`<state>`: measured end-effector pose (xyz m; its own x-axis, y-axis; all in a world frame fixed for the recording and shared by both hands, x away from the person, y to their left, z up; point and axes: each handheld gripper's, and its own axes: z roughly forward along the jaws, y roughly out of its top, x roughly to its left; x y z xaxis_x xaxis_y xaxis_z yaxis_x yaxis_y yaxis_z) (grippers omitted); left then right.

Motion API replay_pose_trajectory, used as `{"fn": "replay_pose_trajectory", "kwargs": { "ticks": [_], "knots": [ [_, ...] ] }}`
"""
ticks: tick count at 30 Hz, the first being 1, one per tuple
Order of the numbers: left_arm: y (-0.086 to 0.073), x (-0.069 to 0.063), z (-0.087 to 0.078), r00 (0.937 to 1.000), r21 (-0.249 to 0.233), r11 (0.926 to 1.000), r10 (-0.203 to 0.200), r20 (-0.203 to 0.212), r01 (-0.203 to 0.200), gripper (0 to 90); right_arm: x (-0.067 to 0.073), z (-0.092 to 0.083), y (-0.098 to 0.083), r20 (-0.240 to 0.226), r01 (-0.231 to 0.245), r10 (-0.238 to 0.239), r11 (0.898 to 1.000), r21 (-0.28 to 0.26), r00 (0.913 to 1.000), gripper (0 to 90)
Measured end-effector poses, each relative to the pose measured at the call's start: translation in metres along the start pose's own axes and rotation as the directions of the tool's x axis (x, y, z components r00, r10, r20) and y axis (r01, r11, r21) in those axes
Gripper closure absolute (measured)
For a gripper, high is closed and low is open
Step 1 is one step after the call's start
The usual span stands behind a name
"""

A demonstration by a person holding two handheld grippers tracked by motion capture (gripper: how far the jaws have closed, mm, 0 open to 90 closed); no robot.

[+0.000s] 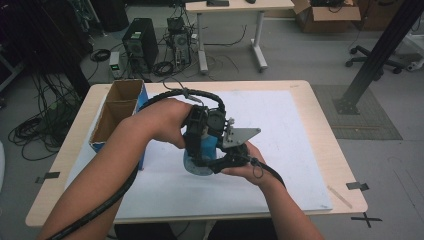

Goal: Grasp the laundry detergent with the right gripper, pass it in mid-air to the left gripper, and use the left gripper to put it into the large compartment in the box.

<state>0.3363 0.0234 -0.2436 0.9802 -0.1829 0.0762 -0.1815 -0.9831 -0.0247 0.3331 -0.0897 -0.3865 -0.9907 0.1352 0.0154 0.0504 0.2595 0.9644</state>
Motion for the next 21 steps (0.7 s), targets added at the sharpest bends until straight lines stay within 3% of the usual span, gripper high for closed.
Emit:
{"fn": "replay_pose_trajectory", "kwargs": {
  "ticks": [21],
  "knots": [
    [0.0018,0.0022,0.0011,0.9995,0.048,0.9985,-0.028,0.015,0.028,38.3,0.0016,0.0028,0.0012,0.008,0.018,-0.018,1.0,0.019,0.9998,45.6]
  ]
}}
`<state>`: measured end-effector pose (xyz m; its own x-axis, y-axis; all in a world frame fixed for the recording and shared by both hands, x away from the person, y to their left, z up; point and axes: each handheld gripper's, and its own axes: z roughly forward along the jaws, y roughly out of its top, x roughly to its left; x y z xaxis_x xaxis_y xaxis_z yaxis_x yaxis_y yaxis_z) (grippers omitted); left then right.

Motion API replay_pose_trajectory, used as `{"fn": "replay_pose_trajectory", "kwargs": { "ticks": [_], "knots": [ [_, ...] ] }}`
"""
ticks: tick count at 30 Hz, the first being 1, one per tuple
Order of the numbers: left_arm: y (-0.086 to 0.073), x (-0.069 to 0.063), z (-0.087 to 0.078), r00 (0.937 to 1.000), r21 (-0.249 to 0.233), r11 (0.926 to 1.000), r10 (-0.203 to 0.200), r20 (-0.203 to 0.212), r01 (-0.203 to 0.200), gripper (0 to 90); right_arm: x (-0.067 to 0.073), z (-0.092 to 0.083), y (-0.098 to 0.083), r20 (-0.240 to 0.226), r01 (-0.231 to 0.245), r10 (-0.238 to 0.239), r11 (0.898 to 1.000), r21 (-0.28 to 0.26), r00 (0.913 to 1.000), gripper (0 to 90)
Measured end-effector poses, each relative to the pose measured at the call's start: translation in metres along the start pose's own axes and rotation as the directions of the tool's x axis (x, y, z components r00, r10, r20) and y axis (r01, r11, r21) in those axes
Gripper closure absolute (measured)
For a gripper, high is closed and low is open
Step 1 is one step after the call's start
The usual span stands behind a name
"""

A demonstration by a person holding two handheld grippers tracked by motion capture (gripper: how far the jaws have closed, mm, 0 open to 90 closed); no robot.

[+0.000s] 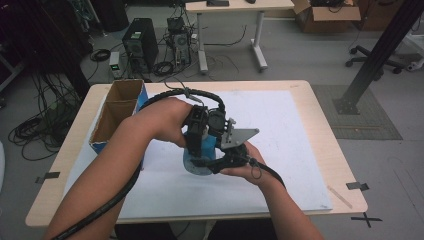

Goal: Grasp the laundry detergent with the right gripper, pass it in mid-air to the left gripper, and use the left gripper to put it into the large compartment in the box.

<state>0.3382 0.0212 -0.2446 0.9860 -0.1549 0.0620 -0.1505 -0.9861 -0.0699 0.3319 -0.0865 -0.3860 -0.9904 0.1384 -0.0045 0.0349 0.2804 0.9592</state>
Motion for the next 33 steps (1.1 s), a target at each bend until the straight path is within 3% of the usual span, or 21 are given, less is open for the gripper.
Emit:
{"fn": "replay_pose_trajectory", "kwargs": {
  "ticks": [10,21,23,24,27,33],
  "knots": [
    [0.005,-0.002,-0.004,0.9996,0.018,0.9998,0.011,-0.025,-0.011,38.6,-0.001,-0.003,0.001,0.029,0.029,-0.028,1.0,-0.009,0.9992,44.5],
    [0.008,-0.001,-0.004,0.9996,0.029,0.9994,0.018,-0.022,-0.018,38.6,-0.001,-0.004,-0.001,0.026,0.012,-0.011,1.0,-0.027,0.9996,43.5],
    [0.008,-0.001,-0.004,0.9995,0.027,0.9995,0.017,-0.026,-0.016,38.6,-0.002,-0.004,-0.001,0.025,0.004,-0.004,0.999,-0.034,0.9997,39.5],
    [0.008,-0.001,-0.005,0.9995,0.027,0.9995,0.017,-0.029,-0.016,38.6,-0.001,-0.005,-0.003,0.014,-0.03,0.03,0.999,-0.039,0.9994,31.2],
    [0.007,0.0,-0.008,0.9992,0.02,0.9997,0.015,-0.036,-0.014,38.6,-0.002,-0.008,-0.007,0.026,-0.057,0.058,0.997,-0.048,0.998,22.8],
    [0.009,0.002,-0.008,0.9987,0.027,0.9994,0.022,-0.047,-0.021,38.6,-0.006,-0.016,-0.011,0.06,-0.103,0.108,0.992,-0.068,0.9924,16.1]
  ]
}}
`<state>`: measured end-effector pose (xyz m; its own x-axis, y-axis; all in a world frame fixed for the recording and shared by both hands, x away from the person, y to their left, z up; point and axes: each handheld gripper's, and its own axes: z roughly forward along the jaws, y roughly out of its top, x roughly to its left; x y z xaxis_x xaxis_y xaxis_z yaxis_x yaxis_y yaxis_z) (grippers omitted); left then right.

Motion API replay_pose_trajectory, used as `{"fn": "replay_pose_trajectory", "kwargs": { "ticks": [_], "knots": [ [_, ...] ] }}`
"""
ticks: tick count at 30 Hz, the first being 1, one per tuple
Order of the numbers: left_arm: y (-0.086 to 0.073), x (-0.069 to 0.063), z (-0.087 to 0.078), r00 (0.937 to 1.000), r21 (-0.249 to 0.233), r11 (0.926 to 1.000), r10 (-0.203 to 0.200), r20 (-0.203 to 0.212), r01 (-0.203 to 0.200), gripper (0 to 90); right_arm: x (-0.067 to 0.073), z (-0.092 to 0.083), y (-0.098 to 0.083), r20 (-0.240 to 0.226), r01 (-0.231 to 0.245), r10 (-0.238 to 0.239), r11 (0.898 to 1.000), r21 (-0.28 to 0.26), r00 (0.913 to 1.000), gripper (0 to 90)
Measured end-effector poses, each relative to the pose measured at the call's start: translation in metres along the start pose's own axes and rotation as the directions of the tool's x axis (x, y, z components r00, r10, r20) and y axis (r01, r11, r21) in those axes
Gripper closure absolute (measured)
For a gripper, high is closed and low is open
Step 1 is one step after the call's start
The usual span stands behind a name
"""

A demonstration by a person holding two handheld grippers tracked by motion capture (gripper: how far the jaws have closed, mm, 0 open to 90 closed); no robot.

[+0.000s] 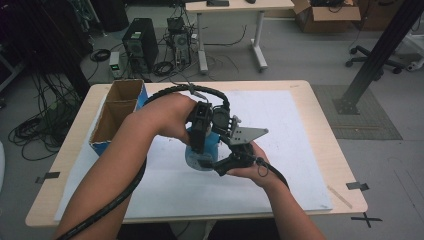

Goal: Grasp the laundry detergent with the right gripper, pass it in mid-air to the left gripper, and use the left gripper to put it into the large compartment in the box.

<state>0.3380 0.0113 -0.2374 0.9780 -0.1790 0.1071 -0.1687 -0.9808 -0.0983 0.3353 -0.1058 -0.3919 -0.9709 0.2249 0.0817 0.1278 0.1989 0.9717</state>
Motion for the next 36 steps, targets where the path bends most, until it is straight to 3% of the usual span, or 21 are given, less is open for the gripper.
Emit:
{"fn": "replay_pose_trajectory", "kwargs": {
  "ticks": [3,12,15,20,24,28,32,36],
  "knots": [
    [0.001,0.001,0.0,1.0,0.001,1.0,-0.003,-0.003,0.003,38.6,-0.002,-0.003,-0.001,0.018,-0.004,0.004,1.0,-0.004,0.9998,12.3],
    [0.002,0.003,-0.002,0.9998,-0.001,0.9998,-0.017,-0.001,0.017,38.5,0.0,-0.007,-0.001,-0.007,-0.013,0.012,1.0,-0.025,0.9999,0.8],
    [0.001,0.005,-0.003,0.999,-0.002,0.9991,-0.044,-0.008,0.044,38.5,-0.001,-0.008,-0.001,-0.035,-0.021,0.02,0.999,-0.028,0.9992,0.0],
    [0.001,0.007,-0.004,0.9977,0.006,0.9977,-0.068,-0.004,0.068,38.4,-0.002,-0.014,-0.002,-0.012,-0.024,0.024,0.999,-0.032,0.9997,0.0],
    [0.001,0.009,-0.004,0.9936,0.019,0.9935,-0.113,0.006,0.112,38.4,-0.006,-0.031,0.001,0.01,-0.011,0.011,0.999,-0.041,0.9999,0.0],
    [-0.001,0.011,-0.006,0.9911,0.02,0.9909,-0.133,0.007,0.133,38.4,-0.011,-0.045,0.002,0.028,-0.011,0.012,0.999,-0.037,0.9995,0.0],
    [-0.004,0.013,-0.008,0.9889,0.021,0.989,-0.147,0.023,0.147,38.3,-0.019,-0.066,0.011,0.05,0.025,-0.026,1.0,0.017,0.9984,0.0],
    [-0.007,0.015,-0.012,0.9819,0.033,0.9818,-0.188,0.025,0.187,38.2,-0.026,-0.083,0.022,0.066,0.047,-0.052,0.996,0.077,0.9964,0.0]
  ]
}}
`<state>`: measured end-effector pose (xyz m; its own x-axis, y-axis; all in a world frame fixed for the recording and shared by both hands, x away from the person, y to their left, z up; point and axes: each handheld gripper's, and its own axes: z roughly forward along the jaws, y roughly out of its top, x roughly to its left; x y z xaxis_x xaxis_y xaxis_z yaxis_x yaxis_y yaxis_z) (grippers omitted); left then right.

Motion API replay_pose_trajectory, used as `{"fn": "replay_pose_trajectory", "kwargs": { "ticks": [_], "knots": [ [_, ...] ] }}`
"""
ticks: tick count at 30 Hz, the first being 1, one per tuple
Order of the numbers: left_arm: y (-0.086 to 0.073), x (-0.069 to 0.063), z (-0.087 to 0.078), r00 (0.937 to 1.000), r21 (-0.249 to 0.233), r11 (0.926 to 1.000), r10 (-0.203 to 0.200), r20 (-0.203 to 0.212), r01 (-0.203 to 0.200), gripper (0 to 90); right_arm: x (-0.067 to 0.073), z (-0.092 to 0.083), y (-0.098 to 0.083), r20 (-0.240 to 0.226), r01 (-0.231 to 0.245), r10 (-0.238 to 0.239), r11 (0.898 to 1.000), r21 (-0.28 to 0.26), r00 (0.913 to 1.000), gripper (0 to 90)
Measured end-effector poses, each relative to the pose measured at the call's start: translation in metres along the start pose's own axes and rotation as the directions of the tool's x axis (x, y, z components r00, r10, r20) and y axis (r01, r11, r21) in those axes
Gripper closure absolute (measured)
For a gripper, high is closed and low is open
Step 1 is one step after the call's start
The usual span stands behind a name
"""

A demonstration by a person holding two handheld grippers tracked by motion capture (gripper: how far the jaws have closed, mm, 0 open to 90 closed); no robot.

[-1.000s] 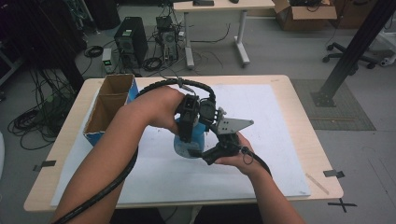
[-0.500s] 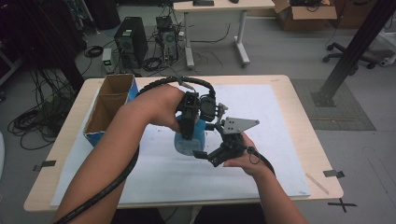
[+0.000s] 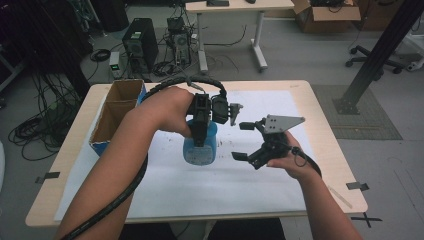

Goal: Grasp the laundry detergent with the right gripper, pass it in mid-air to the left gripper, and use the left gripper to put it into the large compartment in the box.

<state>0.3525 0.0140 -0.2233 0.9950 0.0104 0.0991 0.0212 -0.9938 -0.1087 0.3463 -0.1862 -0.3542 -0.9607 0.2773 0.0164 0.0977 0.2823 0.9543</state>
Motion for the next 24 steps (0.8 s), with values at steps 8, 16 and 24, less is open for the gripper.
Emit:
{"fn": "replay_pose_trajectory", "kwargs": {
  "ticks": [8,16,24],
  "knots": [
    [-0.012,0.01,-0.015,0.9883,0.014,0.9883,-0.152,0.004,0.152,38.2,-0.012,-0.029,0.015,0.035,0.043,-0.047,0.993,0.11,0.9983,0.0],
    [-0.031,0.022,-0.032,0.9533,-0.039,0.9526,-0.301,0.026,0.302,38.1,-0.023,-0.045,0.028,0.016,0.092,-0.098,0.969,0.227,0.9951,0.2],
    [-0.053,0.031,-0.048,0.904,-0.033,0.9034,-0.427,0.015,0.428,38.1,-0.035,-0.046,0.045,-0.045,0.145,-0.138,0.921,0.362,0.9894,1.2]
  ]
}}
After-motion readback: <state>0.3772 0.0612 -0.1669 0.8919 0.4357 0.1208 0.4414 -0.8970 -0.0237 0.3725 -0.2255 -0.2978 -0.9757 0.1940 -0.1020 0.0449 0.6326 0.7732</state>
